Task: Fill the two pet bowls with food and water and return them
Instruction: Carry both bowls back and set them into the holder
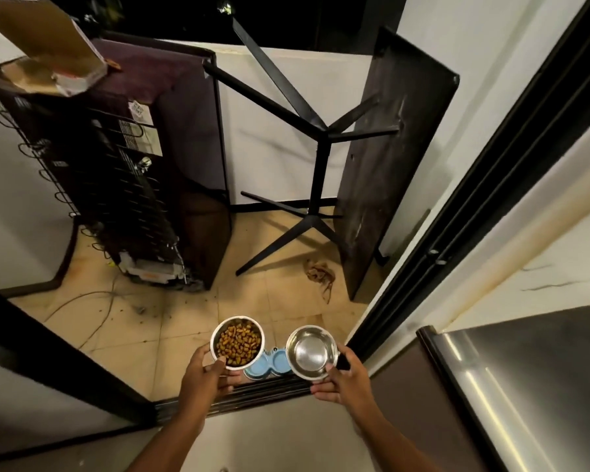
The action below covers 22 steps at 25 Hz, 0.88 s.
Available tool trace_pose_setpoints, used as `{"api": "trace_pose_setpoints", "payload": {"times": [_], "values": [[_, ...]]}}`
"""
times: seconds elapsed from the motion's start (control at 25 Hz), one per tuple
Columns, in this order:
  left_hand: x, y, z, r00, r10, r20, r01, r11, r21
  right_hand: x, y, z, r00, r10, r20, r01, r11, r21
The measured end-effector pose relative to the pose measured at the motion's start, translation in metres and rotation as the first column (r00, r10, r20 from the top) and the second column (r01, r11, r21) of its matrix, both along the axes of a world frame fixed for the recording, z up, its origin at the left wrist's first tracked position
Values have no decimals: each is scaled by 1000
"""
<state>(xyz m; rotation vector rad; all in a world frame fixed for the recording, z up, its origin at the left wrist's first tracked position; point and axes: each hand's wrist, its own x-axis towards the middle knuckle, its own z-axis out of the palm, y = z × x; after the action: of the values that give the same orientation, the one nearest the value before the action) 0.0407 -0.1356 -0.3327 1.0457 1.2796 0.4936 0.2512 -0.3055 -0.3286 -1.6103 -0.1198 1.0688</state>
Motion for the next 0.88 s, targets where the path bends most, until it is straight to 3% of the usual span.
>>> {"api": "trace_pose_setpoints", "payload": {"times": [0.44,0.52,0.88], "values": [[19,88,-64,998,-51,-37,45,990,-133,2,91,-55,999,-43,24,45,997,-69],[30,98,-86,998,-43,-55,33,985,-172,14,105,-80,999,-33,-21,30,994,-102],[95,140,-209,987,-120,-110,83,953,-291,93,154,-229,995,99,30,-86,956,-280]]}}
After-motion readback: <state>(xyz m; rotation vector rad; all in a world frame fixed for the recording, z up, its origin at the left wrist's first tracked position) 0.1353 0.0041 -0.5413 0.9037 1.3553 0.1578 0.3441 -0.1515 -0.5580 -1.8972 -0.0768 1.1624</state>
